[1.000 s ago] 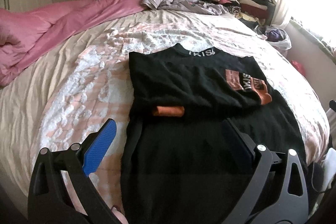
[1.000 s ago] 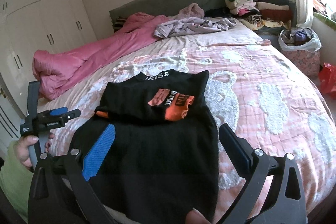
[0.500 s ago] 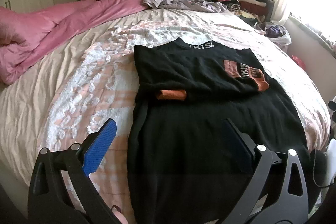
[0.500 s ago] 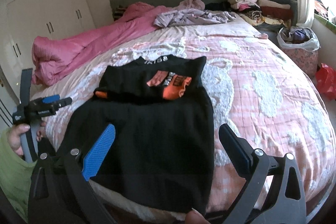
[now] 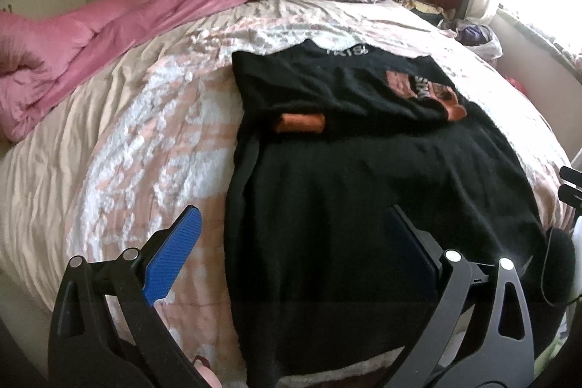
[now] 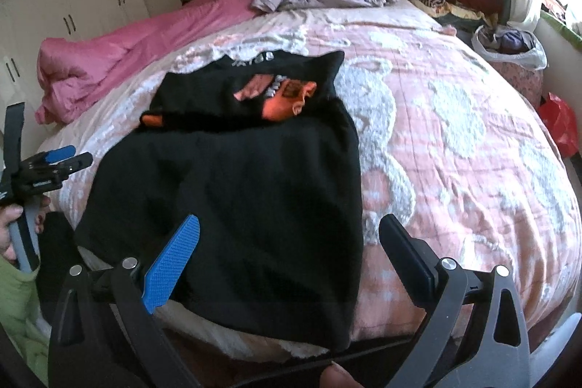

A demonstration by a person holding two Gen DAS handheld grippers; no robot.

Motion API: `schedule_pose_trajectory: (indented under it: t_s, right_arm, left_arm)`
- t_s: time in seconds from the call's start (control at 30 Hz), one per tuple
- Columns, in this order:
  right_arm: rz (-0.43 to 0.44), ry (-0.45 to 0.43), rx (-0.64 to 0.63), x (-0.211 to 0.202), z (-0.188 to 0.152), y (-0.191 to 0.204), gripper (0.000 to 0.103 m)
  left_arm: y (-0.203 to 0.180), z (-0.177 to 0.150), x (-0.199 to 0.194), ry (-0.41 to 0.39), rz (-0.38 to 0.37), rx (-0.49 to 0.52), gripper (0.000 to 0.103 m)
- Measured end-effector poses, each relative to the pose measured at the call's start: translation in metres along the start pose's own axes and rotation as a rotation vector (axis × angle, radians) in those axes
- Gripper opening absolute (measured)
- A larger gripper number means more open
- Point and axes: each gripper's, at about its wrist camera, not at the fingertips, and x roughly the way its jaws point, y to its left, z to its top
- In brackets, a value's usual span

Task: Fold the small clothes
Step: 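Move both open grippers back toward the sweatshirt hem, then grasp the black sweatshirt hem with the left gripper while the right gripper grasps it too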

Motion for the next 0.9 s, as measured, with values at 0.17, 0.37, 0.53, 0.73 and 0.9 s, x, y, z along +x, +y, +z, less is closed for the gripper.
schedule_pose_trajectory:
  t_s: [0.17,0.37,0.53,0.73,0.9]
  right_arm:
    - [-0.007,0.037,-0.003,0.01,-0.007,0.0,0.098]
    - [-0.025,0.076,0.01,0.019,-0.014,-0.007,0.098]
    - [-0.044,0.115,0.037,0.029,-0.018,-0.017,0.098]
    - [-0.048,0.143,0.06,0.036,-0.023,-0.023,0.097]
    - [-0.039,0.173,0.069,0.044,-0.026,-0.026,0.073]
  left_arm:
    - [0.007,-0.01,0.003,0.02,0.003,-0.005,0.093]
    - [0.024,-0.025,0.008,0.06,0.011,-0.043,0.093]
    - [0.038,-0.041,0.012,0.1,0.001,-0.07,0.093]
    - [0.051,-0.057,0.016,0.138,-0.028,-0.115,0.092]
    - [0.05,-0.061,0.014,0.137,-0.041,-0.115,0.078]
